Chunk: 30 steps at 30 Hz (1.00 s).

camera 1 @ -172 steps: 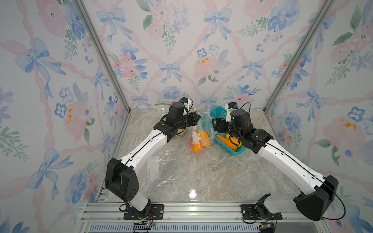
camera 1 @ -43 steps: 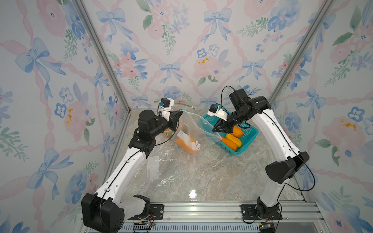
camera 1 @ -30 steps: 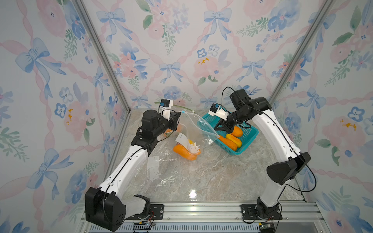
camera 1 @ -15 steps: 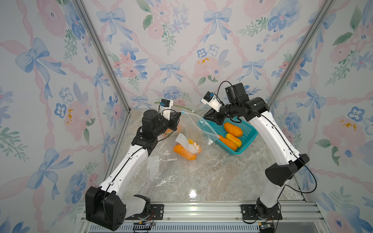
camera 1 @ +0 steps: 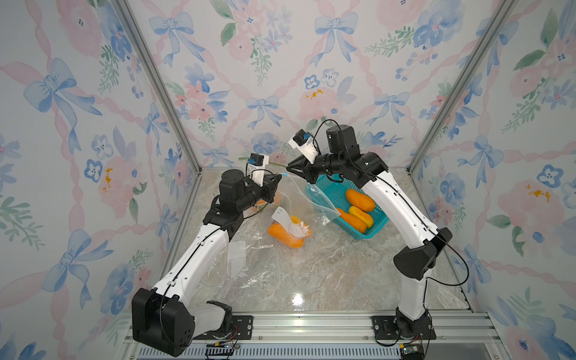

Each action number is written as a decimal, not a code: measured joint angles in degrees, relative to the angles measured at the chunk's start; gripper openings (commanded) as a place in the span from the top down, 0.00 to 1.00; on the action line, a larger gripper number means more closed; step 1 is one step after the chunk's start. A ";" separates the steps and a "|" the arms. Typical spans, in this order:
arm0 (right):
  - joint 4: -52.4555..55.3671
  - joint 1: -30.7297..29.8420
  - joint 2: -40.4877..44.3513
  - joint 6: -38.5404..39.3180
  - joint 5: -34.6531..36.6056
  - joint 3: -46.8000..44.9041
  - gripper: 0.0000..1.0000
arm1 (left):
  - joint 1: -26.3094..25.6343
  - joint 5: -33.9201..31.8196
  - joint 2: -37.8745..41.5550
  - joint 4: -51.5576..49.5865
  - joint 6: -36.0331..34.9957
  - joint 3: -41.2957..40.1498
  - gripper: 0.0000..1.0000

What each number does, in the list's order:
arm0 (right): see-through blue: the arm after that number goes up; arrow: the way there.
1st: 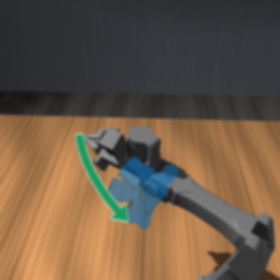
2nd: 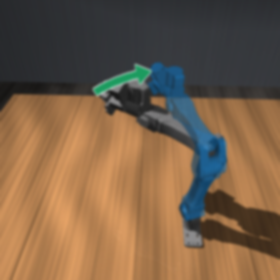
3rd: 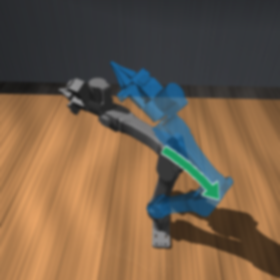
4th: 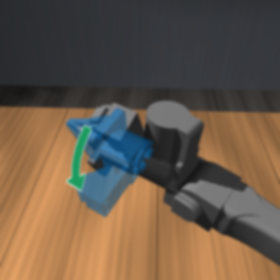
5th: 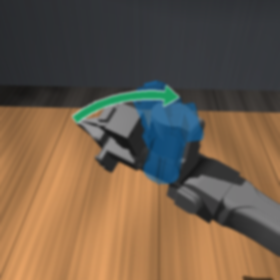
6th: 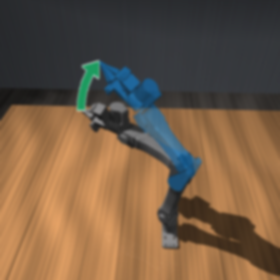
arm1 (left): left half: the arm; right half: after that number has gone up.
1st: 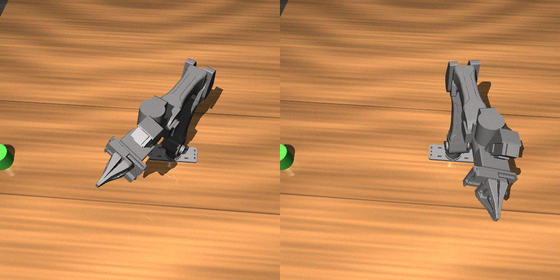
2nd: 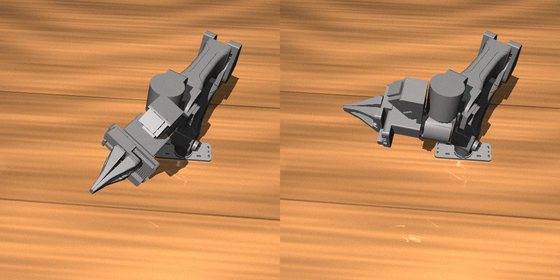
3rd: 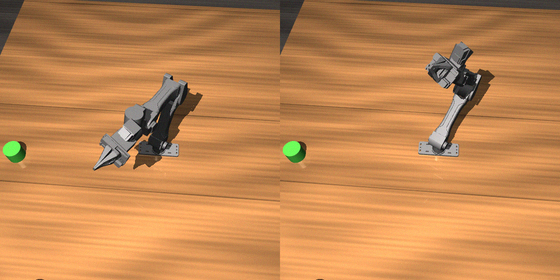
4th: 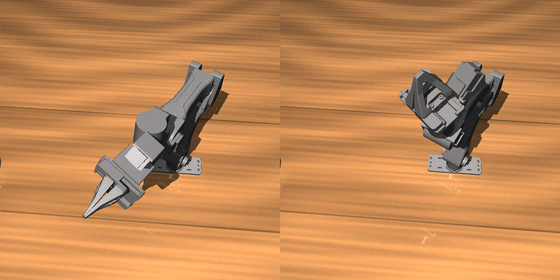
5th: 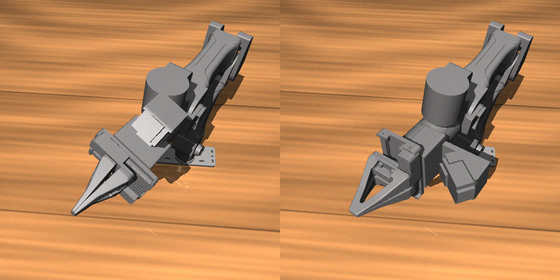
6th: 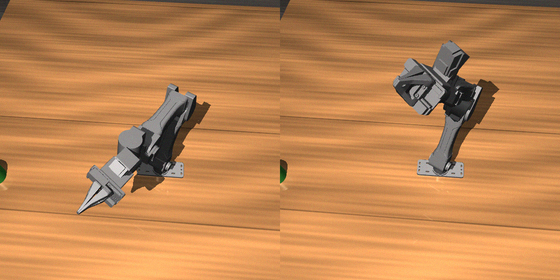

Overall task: Place the mango in a zip-top bag and seal the zipper
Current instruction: Zip the zipper on the zipper food storage bag.

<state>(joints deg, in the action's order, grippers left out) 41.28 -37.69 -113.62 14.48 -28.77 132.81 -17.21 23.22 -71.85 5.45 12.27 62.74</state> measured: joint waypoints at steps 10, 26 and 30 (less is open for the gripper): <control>0.79 -1.46 -1.70 0.13 -0.35 1.46 0.80 | 0.00 0.20 0.00 0.00 0.00 0.00 1.00; 2.73 -1.49 -1.70 2.67 0.63 1.66 0.72 | 0.00 0.17 0.00 0.00 0.00 0.00 1.00; 3.19 -1.49 -1.84 3.17 0.96 1.70 0.79 | 0.00 0.17 0.00 0.00 0.00 0.00 1.00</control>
<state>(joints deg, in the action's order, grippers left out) 44.47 -39.18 -115.46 17.65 -27.81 134.52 -17.21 23.40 -71.85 5.45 12.27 62.74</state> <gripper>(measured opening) 0.235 0.046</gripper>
